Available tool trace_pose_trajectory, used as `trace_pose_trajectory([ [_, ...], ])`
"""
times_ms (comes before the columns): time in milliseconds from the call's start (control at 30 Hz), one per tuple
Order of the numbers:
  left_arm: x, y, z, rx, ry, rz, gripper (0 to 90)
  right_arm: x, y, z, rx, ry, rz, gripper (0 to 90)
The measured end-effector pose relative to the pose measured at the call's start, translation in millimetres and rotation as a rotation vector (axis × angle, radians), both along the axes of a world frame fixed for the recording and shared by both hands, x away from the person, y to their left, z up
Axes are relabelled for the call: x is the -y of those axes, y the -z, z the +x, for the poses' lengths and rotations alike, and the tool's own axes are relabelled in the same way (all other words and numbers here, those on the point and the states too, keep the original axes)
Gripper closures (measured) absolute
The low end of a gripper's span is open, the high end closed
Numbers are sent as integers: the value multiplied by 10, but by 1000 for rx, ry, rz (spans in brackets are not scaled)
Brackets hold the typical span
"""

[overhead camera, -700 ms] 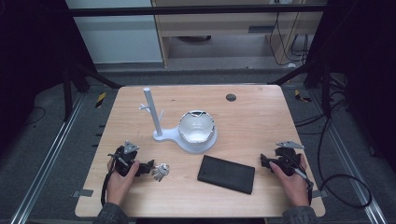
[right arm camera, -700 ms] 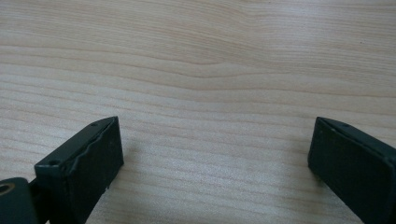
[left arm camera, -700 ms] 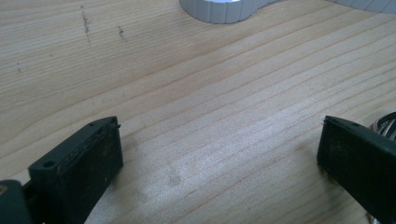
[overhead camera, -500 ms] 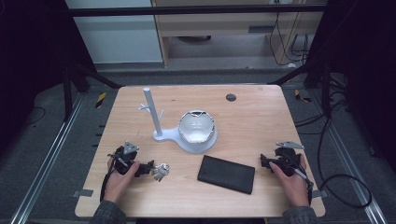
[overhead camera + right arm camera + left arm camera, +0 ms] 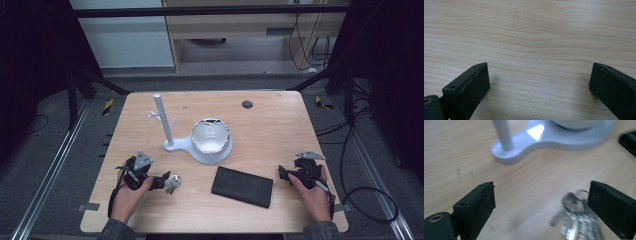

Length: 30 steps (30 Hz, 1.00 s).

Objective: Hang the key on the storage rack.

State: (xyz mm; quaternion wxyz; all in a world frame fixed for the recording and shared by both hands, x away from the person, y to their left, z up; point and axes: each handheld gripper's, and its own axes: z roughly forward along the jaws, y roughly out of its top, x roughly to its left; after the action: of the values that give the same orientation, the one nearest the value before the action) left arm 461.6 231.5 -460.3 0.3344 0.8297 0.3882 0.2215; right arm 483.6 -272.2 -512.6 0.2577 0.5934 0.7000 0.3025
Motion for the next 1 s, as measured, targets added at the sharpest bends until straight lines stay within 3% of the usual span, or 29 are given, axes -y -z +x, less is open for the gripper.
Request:
trace_pose_trajectory([
  [33, 144, -129, -36, -43, 26, 87, 75, 2, -1, 3, -3, -6, 6, 29],
  [67, 202, -206, -48, -62, 38, 111, 75, 3, -1, 4, -5, -8, 8, 28],
  [133, 243, -286, -53, -78, 51, 129, 74, 4, -1, 4, -4, -9, 8, 28],
  [233, 349, -464, 43, -148, 103, 197, 73, 5, -1, 13, -4, -18, 8, 24],
  [267, 349, -464, 43, -148, 103, 197, 74, 3, -2, 17, -8, -19, 6, 23],
  [300, 374, -476, 75, -174, 111, 206, 74, 3, -2, 17, -8, -19, 6, 23],
  [333, 433, -477, 126, -219, 117, 255, 75, 3, -2, 17, -7, -19, 6, 23],
  [367, 433, -477, 126, -219, 117, 255, 73, 3, -2, 17, -7, -19, 6, 23],
  [433, 496, -478, 140, -231, 114, 309, 74, 3, -2, 16, -7, -19, 6, 23],
  [567, 597, -488, 116, -254, 130, 312, 75, 2, -1, 13, -5, -24, 7, 23],
  [633, 625, -467, 108, -264, 136, 335, 82, 3, -1, 9, -5, -27, 4, 23],
  [700, 636, -441, 95, -260, 139, 332, 131, 1, 1, 0, -3, -30, 1, 24],
  [800, 634, -362, 82, -280, 155, 330, 192, -6, -1, -5, -4, -27, 6, 23],
  [867, 611, -252, 77, -304, 156, 329, 282, -5, -1, -7, -5, -29, 3, 23],
  [1000, 586, -142, 86, -324, 152, 323, 352, -7, -1, -8, -4, -28, 4, 24],
])
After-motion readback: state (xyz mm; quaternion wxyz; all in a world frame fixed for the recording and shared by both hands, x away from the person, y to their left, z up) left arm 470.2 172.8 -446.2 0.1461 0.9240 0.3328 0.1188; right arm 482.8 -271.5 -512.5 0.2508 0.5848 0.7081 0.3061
